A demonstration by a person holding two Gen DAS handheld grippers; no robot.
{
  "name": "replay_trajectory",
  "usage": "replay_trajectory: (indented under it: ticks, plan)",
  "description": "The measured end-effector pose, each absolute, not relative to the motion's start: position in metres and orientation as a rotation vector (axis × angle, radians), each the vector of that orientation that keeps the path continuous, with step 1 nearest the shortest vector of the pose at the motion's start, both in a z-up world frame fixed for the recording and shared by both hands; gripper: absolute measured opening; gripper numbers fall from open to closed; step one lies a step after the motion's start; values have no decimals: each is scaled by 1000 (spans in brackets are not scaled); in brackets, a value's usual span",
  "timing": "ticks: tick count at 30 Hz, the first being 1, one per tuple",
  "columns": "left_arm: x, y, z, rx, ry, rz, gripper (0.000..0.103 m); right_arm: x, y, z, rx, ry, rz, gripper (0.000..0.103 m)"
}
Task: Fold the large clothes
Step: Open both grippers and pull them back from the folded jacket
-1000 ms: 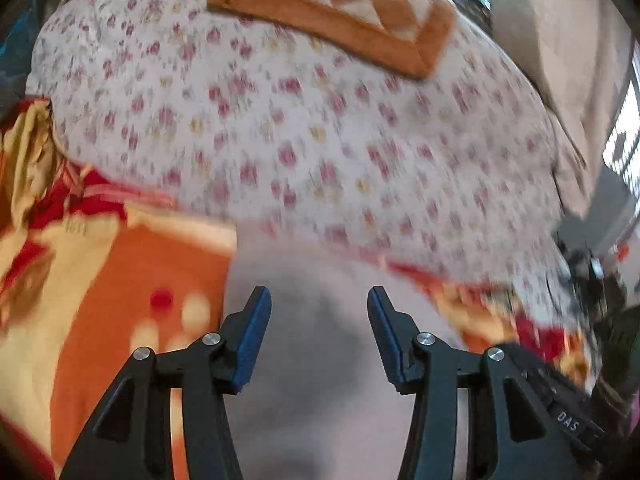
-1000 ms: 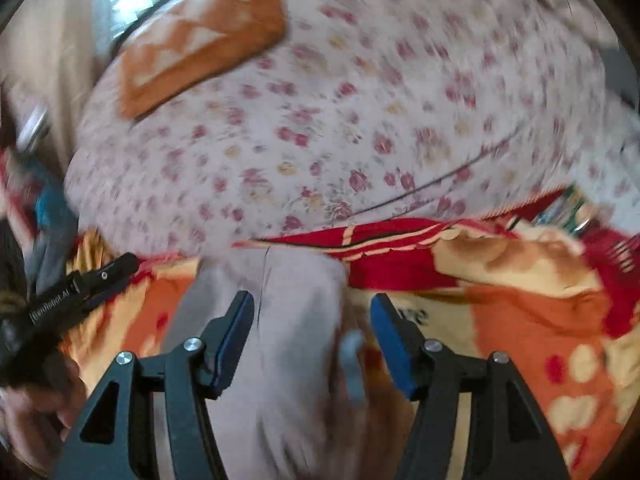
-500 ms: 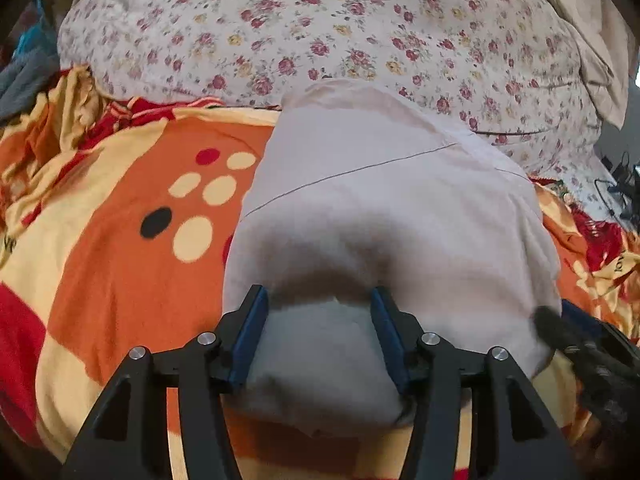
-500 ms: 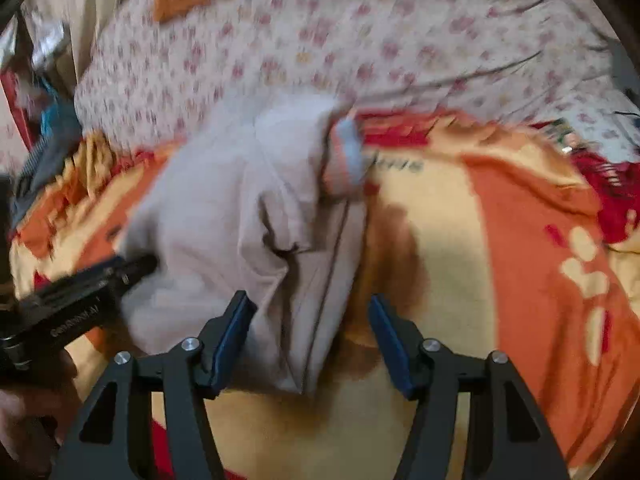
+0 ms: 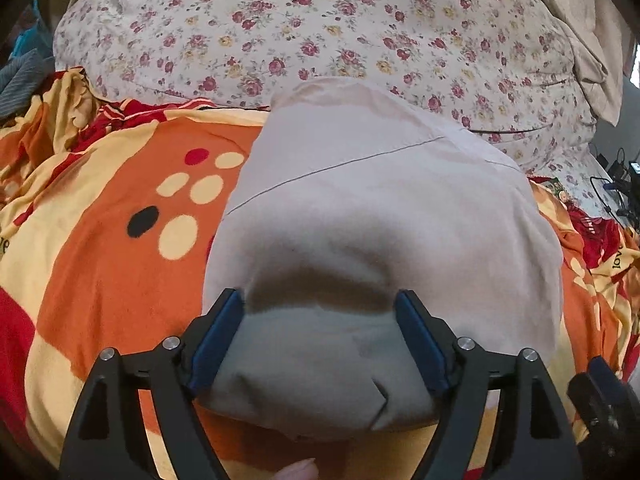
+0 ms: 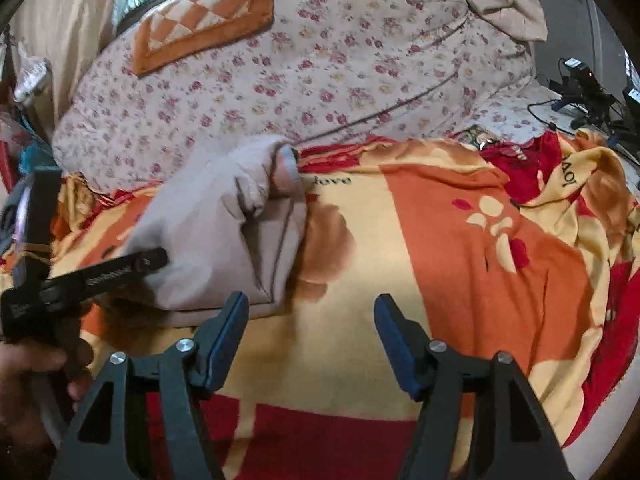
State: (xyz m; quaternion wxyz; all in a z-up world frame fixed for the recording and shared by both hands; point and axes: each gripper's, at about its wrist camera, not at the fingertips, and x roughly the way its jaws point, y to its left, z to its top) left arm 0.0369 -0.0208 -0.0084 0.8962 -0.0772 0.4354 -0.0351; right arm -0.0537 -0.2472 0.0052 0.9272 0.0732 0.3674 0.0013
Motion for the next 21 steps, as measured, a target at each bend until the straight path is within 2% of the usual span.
replay_trajectory:
  ticks: [10,16,21]
  plan:
    - [33,-27,6,-130,939,-54,70,-52,-247,3,144,747,-14,68]
    - [5,-30,39,-58,845,-86,70,-56,-240,9,98,721,4,68]
    - [-20,-26,43,-31,805,-68,70,-56,-237,9,79,719,1,68]
